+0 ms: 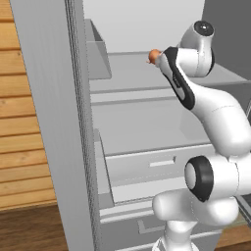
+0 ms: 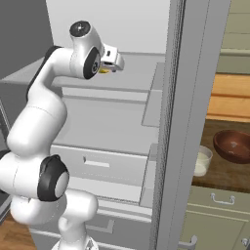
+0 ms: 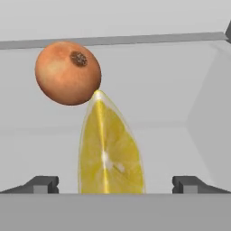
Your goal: Grab a lemon wedge from the fridge and one ice cube from the ice bowl, and put them in the glass of lemonade.
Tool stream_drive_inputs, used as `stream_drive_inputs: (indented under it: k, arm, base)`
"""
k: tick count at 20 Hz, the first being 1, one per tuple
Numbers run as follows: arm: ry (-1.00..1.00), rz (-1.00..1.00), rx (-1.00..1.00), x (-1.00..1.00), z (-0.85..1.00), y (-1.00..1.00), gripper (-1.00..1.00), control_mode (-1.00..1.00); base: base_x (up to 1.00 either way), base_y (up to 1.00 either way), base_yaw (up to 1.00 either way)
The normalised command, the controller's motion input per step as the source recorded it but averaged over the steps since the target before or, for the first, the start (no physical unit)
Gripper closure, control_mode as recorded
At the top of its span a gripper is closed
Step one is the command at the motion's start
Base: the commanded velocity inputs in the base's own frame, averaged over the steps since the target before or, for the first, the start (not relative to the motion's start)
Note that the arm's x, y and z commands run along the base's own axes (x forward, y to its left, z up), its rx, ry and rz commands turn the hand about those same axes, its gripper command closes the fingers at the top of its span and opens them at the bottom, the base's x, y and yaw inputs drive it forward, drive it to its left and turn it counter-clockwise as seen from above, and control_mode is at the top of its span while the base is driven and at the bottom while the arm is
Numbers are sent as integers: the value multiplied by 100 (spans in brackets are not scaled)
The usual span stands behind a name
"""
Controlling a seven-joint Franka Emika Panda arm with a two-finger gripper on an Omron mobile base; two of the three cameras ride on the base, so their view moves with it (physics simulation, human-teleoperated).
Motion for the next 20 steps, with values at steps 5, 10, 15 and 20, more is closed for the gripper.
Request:
stream_drive_inputs:
  k: [5, 10, 15, 20]
  arm:
    - [13, 0, 0, 3, -2, 0, -100, -100]
    - [9, 0, 0, 6, -16, 0, -100, -100]
    - [10, 0, 0, 0, -30, 0, 100, -100]
    - [0, 0, 0, 10, -9, 0, 100, -100]
  base:
    - [0, 0, 0]
    - [0, 0, 0]
    - [0, 0, 0]
    - [0, 0, 0]
